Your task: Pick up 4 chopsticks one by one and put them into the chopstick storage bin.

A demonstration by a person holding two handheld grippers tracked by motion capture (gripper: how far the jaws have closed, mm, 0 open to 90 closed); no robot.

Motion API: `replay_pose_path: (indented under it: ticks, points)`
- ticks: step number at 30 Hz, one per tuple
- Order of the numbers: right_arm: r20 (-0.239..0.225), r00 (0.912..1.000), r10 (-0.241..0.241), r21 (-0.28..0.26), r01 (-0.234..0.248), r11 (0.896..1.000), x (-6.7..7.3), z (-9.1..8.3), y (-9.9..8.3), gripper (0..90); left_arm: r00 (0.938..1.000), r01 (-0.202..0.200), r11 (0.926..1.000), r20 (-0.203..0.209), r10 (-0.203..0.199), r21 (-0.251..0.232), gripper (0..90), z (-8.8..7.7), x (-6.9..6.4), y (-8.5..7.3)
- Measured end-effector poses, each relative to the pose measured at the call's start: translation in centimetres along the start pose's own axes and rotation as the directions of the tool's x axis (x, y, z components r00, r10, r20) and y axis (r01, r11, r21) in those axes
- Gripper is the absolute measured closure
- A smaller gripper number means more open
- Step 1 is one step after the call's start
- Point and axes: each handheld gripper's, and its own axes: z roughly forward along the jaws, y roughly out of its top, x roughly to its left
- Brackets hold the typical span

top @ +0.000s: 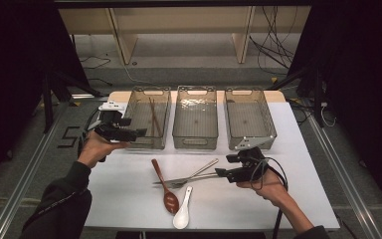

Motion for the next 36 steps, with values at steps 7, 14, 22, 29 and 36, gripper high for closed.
replay_pose_path:
  ticks: [7,14,22,29,36]
  points:
    - [-0.002,1.0,-0.005,-0.004,0.005,1.0,0.0,0.0,0.0,34.9,1.0,-0.003,0.9999,-0.001,0.003,0.015,18.3,0.0,-0.9,-0.8]
    - [-0.001,1.0,-0.001,-0.002,0.001,1.0,-0.1,0.0,-0.1,34.9,0.9999,-0.012,0.9997,0.011,0.011,0.021,16.7,-0.2,-2.2,-1.4]
    - [-0.004,1.0,0.001,0.0,-0.001,1.0,0.0,0.0,-0.2,34.9,0.9999,0.01,0.9993,0.005,-0.01,0.036,15.9,-0.2,-3.1,-2.3]
    - [-0.003,1.0,0.002,0.001,-0.002,1.0,0.0,0.1,-0.3,34.8,0.9986,0.048,0.9979,-0.023,-0.047,0.043,15.7,-0.2,-3.5,-3.8]
    - [-0.002,1.0,0.006,0.0,-0.006,1.0,0.0,0.0,-0.4,34.7,0.9955,0.095,0.9944,-0.007,-0.094,0.048,15.6,0.2,-4.2,-5.1]
